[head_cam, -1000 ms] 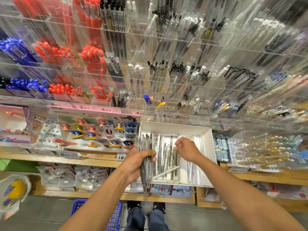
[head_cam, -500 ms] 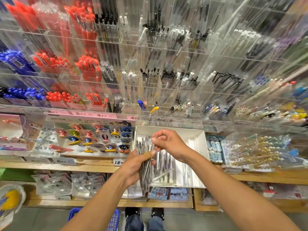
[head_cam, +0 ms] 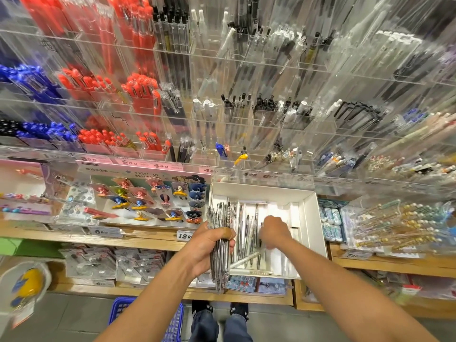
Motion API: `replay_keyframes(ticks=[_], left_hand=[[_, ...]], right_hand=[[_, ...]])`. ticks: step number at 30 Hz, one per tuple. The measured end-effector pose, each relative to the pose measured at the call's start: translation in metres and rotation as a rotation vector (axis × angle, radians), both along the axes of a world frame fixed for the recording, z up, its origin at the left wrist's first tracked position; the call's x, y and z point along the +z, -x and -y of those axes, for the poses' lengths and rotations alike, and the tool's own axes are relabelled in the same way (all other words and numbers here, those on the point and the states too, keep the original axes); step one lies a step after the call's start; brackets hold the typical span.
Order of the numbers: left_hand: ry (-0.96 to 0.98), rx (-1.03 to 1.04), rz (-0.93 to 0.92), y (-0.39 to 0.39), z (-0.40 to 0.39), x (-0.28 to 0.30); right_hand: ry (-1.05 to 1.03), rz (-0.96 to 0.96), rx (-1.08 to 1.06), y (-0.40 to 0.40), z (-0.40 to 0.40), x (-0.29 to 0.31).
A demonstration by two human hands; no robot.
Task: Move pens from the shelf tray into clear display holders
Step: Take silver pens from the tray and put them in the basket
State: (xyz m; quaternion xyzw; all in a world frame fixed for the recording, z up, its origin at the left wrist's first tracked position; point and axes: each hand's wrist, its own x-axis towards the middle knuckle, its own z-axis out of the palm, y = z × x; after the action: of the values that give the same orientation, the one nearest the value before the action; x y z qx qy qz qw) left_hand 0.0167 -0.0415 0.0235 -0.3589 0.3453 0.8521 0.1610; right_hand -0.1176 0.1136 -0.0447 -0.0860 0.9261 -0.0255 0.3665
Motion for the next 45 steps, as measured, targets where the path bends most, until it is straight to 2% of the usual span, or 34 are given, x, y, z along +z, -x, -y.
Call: replay_keyframes(ticks=[6, 13, 18, 22, 25, 29, 33, 38, 42, 45], left_hand=[[0.016, 0.021, 0.008, -0.002, 0.002, -0.006], [0.032, 0.057, 0.005, -0.004, 0.004, -0.008], [0.037, 0.062, 0.014, -0.004, 0.004, -0.010], [0.060, 0.041, -0.002, -0.005, 0.006, -0.014], [0.050, 0.028, -0.023, -0.006, 0.009, -0.015], [0.033, 0.043, -0.013, -0.007, 0.012, -0.014], [0.009, 0.059, -0.009, -0.012, 0.012, -0.006], [0.038, 0.149, -0.026, -0.027, 0.010, 0.006], [0.085, 0.236, -0.019, -0.053, 0.005, 0.019], [0.093, 0.376, -0.024, -0.083, 0.000, 0.022]], right_hand=[[-0.082, -0.064, -0.040, -0.022, 0.011, -0.023], [-0.049, -0.062, -0.210, -0.025, 0.013, -0.029], [-0.046, 0.010, -0.199, -0.026, 0.014, -0.031], [0.002, -0.022, -0.229, -0.026, 0.014, -0.029], [0.099, -0.085, -0.290, -0.023, 0.008, -0.020], [0.356, -0.130, -0.356, -0.017, -0.002, -0.005], [0.523, -0.159, -0.374, -0.013, -0.012, 0.013], [0.733, 0.032, -0.427, -0.017, -0.018, 0.035], [0.868, 0.206, -0.368, -0.029, -0.007, 0.063], [0.910, 0.319, -0.269, -0.047, 0.010, 0.083]])
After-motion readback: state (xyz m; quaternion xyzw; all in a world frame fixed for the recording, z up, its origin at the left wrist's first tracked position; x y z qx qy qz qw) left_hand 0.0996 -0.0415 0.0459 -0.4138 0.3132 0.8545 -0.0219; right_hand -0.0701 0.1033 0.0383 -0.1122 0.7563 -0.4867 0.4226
